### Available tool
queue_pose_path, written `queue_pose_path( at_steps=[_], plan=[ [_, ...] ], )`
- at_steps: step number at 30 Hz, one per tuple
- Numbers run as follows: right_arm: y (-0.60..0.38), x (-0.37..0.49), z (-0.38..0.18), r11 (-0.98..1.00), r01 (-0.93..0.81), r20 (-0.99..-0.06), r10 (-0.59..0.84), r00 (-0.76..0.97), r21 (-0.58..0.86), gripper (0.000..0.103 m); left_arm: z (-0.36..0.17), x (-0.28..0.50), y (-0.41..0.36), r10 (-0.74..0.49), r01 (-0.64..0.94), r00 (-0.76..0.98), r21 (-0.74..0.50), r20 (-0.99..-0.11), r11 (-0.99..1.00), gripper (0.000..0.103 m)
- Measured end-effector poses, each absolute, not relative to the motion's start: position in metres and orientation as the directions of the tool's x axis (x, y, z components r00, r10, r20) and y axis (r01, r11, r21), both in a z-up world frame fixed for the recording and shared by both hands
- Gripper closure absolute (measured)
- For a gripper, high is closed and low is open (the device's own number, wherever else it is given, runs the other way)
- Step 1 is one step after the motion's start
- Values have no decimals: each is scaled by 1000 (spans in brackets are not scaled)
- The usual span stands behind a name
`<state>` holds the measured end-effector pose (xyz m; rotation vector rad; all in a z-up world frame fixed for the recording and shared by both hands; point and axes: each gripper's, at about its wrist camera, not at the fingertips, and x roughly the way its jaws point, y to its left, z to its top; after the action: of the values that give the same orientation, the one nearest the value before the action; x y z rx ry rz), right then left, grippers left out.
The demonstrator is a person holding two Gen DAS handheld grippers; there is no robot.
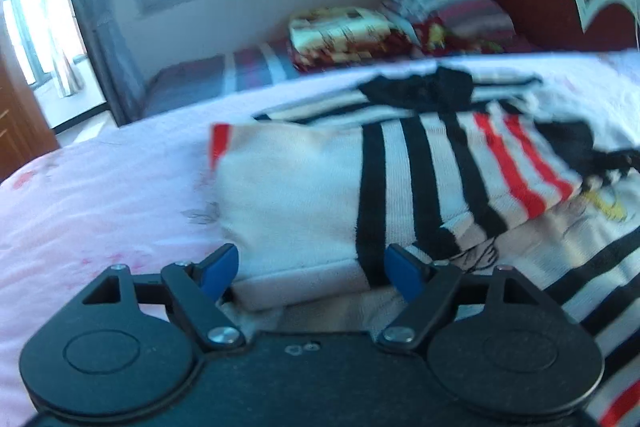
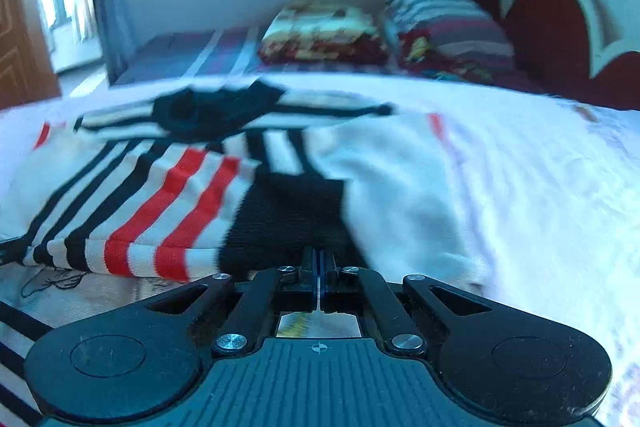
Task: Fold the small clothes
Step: 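Grasp the black hem band of the sweater with both tools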
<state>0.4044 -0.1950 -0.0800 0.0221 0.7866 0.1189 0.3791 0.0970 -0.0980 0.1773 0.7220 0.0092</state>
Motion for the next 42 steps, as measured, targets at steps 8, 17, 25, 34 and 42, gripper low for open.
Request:
queue_pose_path(
  at_steps=[8,17,25,34,42],
  plan=[
    [-270,307,-58,974,-150,-665,227,712,172,33,-87,259,106,108,-53,707,100,-698,994,17],
    [-349,191,-67,883,-68,-677,404,616,464,52,-84,139,124,11,-131,649,-98,-761,987,34],
    [-372,162,-88,750,-8,-637,568,521,662,52,-109,123,154,-238,-231,656,-490,-717,840,43],
    [-357,166,-101,641,10,-572,678,462,768,52,-115,144,148,-346,-164,650,-569,-677,806,40],
    [-344,176,-109,661,18,-600,668,441,750,90,-114,137,143,-230,-170,643,-429,-730,887,84]
  ],
)
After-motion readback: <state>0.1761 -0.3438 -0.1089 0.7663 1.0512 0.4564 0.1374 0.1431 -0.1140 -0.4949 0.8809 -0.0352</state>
